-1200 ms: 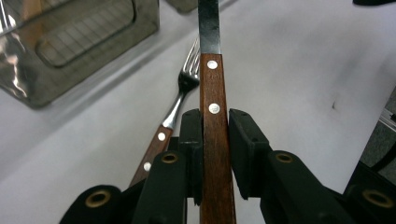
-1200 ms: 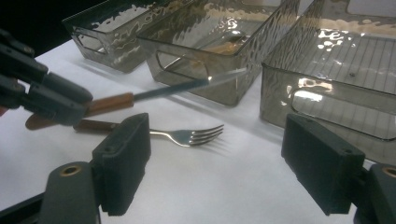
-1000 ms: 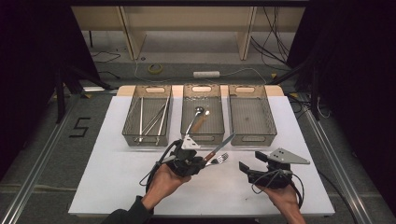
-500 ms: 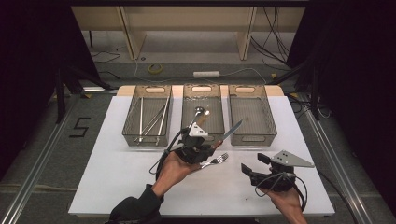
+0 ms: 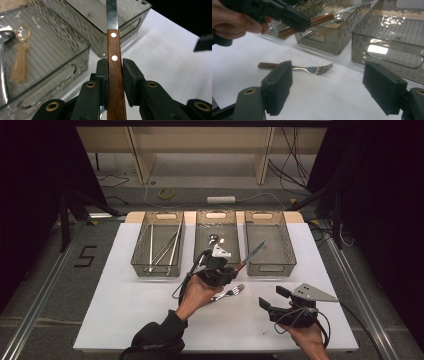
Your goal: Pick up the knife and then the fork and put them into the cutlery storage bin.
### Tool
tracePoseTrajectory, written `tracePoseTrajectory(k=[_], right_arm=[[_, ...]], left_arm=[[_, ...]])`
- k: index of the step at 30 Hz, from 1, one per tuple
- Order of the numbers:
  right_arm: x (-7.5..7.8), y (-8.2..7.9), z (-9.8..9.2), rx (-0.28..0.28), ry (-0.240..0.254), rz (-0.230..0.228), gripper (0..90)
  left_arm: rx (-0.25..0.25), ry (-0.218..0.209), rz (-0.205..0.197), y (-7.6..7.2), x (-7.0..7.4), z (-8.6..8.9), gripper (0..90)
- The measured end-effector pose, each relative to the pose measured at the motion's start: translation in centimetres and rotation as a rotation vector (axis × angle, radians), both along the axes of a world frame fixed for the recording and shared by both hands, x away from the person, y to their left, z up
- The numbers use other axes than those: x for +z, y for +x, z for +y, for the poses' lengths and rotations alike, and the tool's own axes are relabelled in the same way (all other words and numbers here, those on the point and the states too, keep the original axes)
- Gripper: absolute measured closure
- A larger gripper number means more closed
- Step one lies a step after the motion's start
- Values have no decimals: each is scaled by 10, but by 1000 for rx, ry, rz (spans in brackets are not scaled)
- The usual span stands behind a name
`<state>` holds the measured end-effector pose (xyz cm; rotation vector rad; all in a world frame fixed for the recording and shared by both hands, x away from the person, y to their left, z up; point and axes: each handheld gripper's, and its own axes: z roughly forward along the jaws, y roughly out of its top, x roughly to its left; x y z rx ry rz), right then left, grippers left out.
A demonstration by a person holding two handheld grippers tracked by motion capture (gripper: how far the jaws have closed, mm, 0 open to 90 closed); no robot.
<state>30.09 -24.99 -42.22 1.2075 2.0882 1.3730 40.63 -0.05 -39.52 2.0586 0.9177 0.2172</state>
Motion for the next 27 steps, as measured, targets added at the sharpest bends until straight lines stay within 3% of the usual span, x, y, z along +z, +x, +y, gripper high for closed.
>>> tracePoseTrajectory(k=[10, 27], right_arm=[[0, -6, 1, 10, -19, -9, 249], [1, -12, -4, 10, -7, -16, 249]], left_arm=[[35, -20, 8, 25, 5, -19, 753], [85, -42, 28, 62, 14, -38, 753]])
